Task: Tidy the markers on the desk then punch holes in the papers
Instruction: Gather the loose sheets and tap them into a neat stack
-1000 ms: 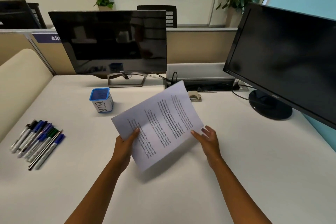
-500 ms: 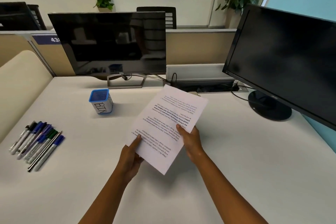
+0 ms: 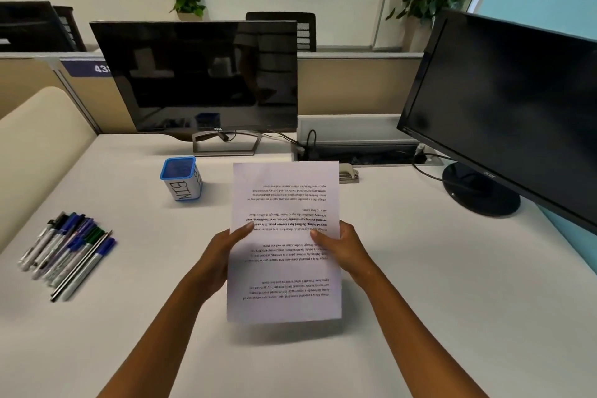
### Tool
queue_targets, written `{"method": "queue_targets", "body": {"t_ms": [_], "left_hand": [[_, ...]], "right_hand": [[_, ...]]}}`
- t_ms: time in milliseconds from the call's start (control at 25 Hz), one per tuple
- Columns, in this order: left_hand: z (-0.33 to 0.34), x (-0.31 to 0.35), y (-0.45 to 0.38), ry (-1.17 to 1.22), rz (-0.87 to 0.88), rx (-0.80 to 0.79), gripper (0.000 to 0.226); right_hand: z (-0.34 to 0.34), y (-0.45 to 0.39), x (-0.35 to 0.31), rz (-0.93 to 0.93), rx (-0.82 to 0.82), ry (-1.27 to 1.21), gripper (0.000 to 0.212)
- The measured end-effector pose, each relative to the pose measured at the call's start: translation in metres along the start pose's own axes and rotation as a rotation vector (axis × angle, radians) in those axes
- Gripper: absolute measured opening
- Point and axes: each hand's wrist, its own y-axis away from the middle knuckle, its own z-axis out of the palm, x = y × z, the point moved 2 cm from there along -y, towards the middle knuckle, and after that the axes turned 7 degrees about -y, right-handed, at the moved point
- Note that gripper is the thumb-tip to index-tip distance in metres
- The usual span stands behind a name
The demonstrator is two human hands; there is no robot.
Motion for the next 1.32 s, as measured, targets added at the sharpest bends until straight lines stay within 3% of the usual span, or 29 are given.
{"method": "queue_targets", "body": {"t_ms": [520,1040,1320], "left_hand": [[0.028,0.025,0.002,-0.077,0.293,0.239,0.017],[0.030,0.017,0.001,-0.075,0.312,0.227,0.032],[0.037,0.003,-0.001,-0.047,0.286,0.262,0.026]], "right_hand": [[0.005,0.003,-0.030,-0.263,0.181,0.011,0.037],[0.000,0.005,-0.020,-0.195,0.132,0.020,0.035],[-0.007,0.008,-0.001,-0.216,0.119,0.123,0.035]]}}
